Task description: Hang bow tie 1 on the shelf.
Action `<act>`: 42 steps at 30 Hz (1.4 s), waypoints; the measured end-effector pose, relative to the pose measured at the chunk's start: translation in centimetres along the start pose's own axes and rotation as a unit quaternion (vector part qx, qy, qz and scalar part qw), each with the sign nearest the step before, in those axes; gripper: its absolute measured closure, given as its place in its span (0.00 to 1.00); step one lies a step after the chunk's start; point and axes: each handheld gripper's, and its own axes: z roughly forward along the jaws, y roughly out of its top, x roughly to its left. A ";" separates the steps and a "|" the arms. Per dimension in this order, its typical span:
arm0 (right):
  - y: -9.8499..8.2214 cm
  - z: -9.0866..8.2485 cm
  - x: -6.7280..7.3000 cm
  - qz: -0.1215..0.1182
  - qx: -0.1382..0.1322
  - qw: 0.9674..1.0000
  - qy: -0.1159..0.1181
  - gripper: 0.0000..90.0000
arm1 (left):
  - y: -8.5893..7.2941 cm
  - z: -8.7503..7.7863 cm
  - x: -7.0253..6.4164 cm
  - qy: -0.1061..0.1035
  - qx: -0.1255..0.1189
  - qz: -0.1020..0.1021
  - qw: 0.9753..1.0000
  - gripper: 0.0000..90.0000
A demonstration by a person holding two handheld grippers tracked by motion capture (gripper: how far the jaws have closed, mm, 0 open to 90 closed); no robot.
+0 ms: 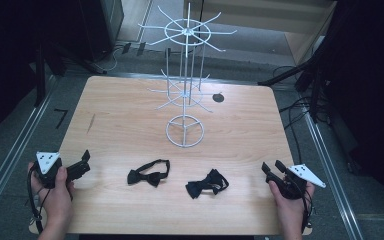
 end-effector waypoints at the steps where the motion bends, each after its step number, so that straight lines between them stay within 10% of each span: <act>1: 0.1 0.0 0.2 -0.006 -0.001 1.000 0.005 0.49 | 0.0 0.0 0.0 0.000 0.001 0.000 1.000 0.00; 10: 0.6 0.3 2.5 -0.041 -0.002 0.999 0.034 0.50 | -0.1 0.0 -0.2 -0.006 0.015 0.003 1.000 0.00; 31: 0.6 0.0 4.9 -0.038 0.000 0.997 0.061 0.53 | -0.3 -0.2 -0.8 -0.023 0.043 0.025 0.999 0.00; 42: 0.5 -0.2 7.8 -0.072 0.008 0.990 0.118 0.61 | -0.2 -0.2 -0.9 -0.022 0.047 0.029 0.998 0.00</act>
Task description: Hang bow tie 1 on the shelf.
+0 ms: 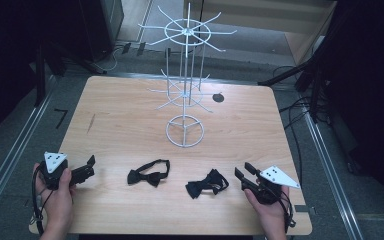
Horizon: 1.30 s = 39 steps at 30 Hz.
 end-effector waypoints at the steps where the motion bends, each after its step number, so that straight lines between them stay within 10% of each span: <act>1: 0.0 0.1 0.3 -0.003 0.002 1.000 0.004 0.61 | 0.0 0.0 0.0 0.000 0.000 0.000 1.000 0.00; 23: -0.3 1.3 4.8 -0.052 0.031 0.995 0.083 0.65 | 0.0 0.0 -0.1 0.004 -0.001 0.000 1.000 0.00; 39: -1.4 2.9 5.6 -0.066 0.112 0.982 0.138 0.73 | 0.0 0.0 0.0 0.004 0.002 -0.001 1.000 0.00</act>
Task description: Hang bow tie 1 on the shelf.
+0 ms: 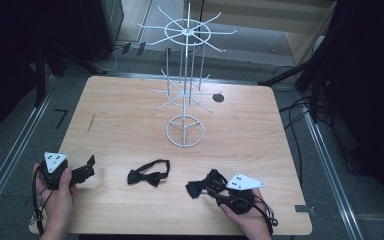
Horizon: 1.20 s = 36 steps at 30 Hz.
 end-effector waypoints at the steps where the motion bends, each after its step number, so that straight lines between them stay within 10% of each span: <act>1: 0.0 0.1 0.1 -0.005 0.003 1.000 -0.004 0.74 | 0.0 0.0 0.0 0.000 0.000 0.000 1.000 0.00; 10: -0.1 0.4 0.1 -0.030 0.036 0.999 -0.008 0.94 | 0.0 0.1 0.0 0.001 0.002 0.000 1.000 0.00; 36: 3.8 -3.4 -1.0 -0.025 -0.076 0.991 -0.107 0.96 | 0.1 0.3 -0.1 -0.005 0.010 0.008 1.000 0.00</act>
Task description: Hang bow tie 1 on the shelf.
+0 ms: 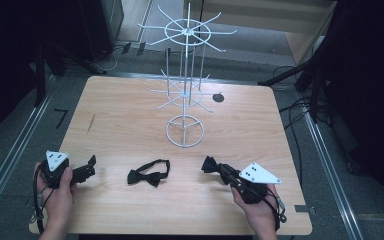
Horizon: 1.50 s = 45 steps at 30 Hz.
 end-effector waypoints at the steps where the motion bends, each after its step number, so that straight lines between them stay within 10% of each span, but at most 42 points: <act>1: 0.2 0.0 -0.2 0.001 0.000 1.000 -0.004 0.96 | 0.0 0.0 0.0 -0.001 -0.001 0.002 1.000 0.00; 45: 7.9 1.4 -2.3 0.061 -0.058 0.994 -0.071 0.96 | 0.0 0.0 0.1 -0.004 0.001 -0.004 1.000 0.00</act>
